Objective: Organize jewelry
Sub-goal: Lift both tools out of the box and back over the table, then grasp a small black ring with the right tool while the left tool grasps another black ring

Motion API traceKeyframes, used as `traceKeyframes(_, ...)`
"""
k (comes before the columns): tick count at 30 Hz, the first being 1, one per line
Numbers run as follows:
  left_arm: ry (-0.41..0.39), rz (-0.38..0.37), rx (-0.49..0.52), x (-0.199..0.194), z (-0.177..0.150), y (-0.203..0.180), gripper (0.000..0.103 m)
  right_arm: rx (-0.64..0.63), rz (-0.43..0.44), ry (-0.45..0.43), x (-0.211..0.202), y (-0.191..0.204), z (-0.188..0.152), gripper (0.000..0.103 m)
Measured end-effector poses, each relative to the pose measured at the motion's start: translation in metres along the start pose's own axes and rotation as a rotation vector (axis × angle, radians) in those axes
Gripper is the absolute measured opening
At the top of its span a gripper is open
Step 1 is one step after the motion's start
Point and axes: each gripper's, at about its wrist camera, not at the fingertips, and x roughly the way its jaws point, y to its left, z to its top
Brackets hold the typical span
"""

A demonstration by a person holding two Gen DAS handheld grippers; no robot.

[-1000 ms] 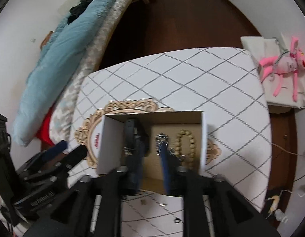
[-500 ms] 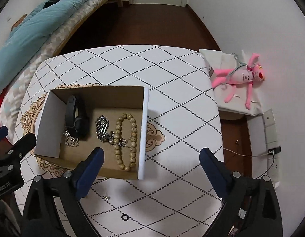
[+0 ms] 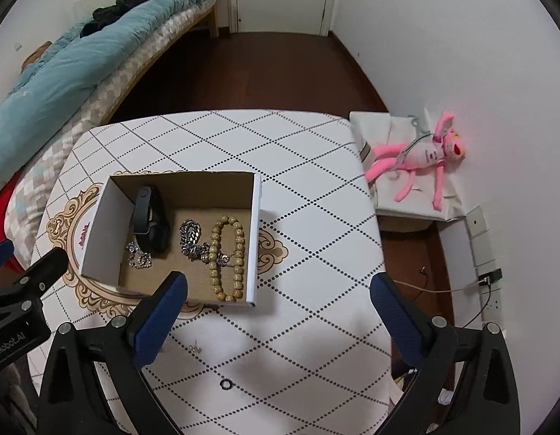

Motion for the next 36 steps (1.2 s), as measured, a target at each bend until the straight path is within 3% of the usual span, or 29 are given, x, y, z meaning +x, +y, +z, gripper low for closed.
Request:
traceKeyframes(14, -0.126, -0.038, 0.013, -0.077, -0.005, -0.006, 0.103, 0.048, -0.015, -0.153, -0.082, -0.013, -0.020, 0.103)
traceKeyframes(22, -0.162, -0.060, 0.002, -0.104, -0.008, -0.003, 0.103, 0.084, -0.005, -0.208, -0.118, -0.023, -0.024, 0.103)
traceKeyframes(26, -0.147, -0.032, -0.004, -0.101, -0.011, -0.003, 0.103, 0.097, 0.011, -0.225, -0.129, -0.025, -0.026, 0.103)
traceKeyframes(31, -0.113, 0.038, 0.002, -0.077, -0.022, -0.003, 0.103, 0.092, 0.025, -0.191, -0.119, -0.023, -0.032, 0.103)
traceKeyframes(36, -0.037, 0.087, 0.011, -0.035, -0.046, 0.004, 0.103, 0.069, 0.069, -0.045, -0.061, -0.013, -0.054, 0.103)
